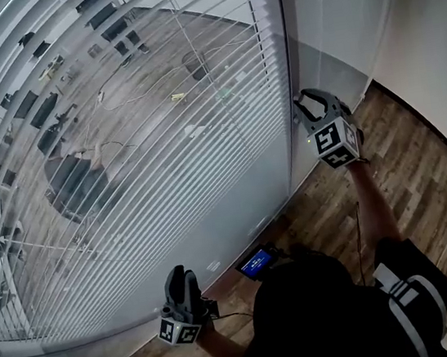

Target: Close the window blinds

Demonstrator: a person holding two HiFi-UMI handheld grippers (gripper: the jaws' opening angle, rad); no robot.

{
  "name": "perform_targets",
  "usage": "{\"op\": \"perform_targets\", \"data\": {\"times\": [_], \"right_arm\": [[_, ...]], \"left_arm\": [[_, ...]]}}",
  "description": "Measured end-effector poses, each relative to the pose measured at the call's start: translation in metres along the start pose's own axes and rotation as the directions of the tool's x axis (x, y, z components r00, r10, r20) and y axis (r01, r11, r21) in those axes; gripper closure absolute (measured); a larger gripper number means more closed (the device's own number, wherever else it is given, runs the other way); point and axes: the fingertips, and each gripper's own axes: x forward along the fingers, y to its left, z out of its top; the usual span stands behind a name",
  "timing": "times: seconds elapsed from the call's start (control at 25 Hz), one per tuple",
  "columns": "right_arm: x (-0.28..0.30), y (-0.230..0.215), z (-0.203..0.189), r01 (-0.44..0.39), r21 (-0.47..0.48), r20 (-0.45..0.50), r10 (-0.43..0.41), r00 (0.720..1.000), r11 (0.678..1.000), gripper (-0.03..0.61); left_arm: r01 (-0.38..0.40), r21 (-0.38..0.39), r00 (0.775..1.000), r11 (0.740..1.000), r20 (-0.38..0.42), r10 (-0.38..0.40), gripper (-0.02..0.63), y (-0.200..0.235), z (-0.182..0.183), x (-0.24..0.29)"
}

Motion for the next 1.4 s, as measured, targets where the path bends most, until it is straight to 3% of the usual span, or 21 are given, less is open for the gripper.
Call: {"op": "perform_targets", "data": {"times": [0.12, 0.24, 0.32, 0.4, 0.52, 0.6, 0.68, 0.84, 0.92, 1.12, 1.2, 1.28, 1.4], "right_arm": [[0.001, 0.0, -0.002, -0.049, 0.115, -0.012, 0.051, 0.999, 0.992, 0.449], [0.002, -0.002, -0.004, -0.114, 0.286, 0.008, 0.116, 0.993, 0.951, 0.449], [0.002, -0.003, -0.006, -0.165, 0.42, 0.035, 0.165, 0.986, 0.893, 0.449], [0.004, -0.004, -0.009, -0.214, 0.542, 0.068, 0.211, 0.975, 0.813, 0.449], [0.004, -0.005, -0.01, -0.273, 0.66, 0.127, 0.254, 0.959, 0.7, 0.449], [0.005, -0.005, -0.01, -0.29, 0.673, 0.153, 0.255, 0.955, 0.68, 0.449], [0.005, -0.004, -0.009, -0.283, 0.622, 0.162, 0.234, 0.959, 0.73, 0.449], [0.0, -0.002, -0.005, -0.156, 0.352, 0.101, 0.128, 0.987, 0.923, 0.38], [-0.001, -0.003, -0.005, -0.084, 0.227, 0.073, 0.069, 0.995, 0.97, 0.371], [0.002, 0.0, -0.003, -0.015, 0.024, 0.036, 0.014, 0.999, 1.0, 0.376], [0.002, 0.001, -0.004, -0.005, -0.004, 0.018, 0.005, 1.0, 1.0, 0.448], [0.001, 0.001, -0.003, -0.012, 0.02, 0.008, 0.012, 1.0, 1.0, 0.449], [0.001, 0.002, -0.004, -0.059, 0.148, -0.001, 0.06, 0.998, 0.987, 0.449]], "left_arm": [[-0.004, -0.002, 1.0, 1.0, 0.001, 0.004, 0.483, 0.001, -0.001, 0.0], [-0.003, -0.002, 1.0, 1.0, 0.004, 0.003, 0.483, 0.001, 0.0, -0.001], [-0.002, 0.0, 1.0, 1.0, 0.004, 0.002, 0.483, 0.001, 0.0, -0.001], [-0.003, 0.001, 1.0, 1.0, 0.006, 0.003, 0.483, 0.001, 0.0, 0.0], [-0.003, 0.001, 1.0, 1.0, 0.006, 0.003, 0.482, 0.001, 0.001, 0.0], [-0.002, 0.001, 1.0, 1.0, 0.003, 0.002, 0.483, 0.001, 0.0, 0.0], [-0.002, 0.001, 1.0, 1.0, -0.001, 0.002, 0.483, 0.001, -0.001, 0.001], [-0.003, 0.001, 1.0, 1.0, -0.004, 0.003, 0.483, 0.001, 0.0, 0.001], [-0.005, 0.001, 1.0, 1.0, -0.006, 0.005, 0.482, 0.003, -0.001, 0.002], [-0.004, 0.001, 1.0, 1.0, -0.008, 0.004, 0.482, 0.002, -0.003, 0.004], [-0.005, 0.001, 1.0, 1.0, -0.008, 0.005, 0.483, 0.002, -0.002, 0.003], [-0.009, 0.001, 1.0, 1.0, -0.007, 0.009, 0.482, 0.003, -0.001, 0.001], [-0.014, -0.001, 1.0, 1.0, -0.007, 0.014, 0.482, 0.004, 0.001, -0.001]]}}
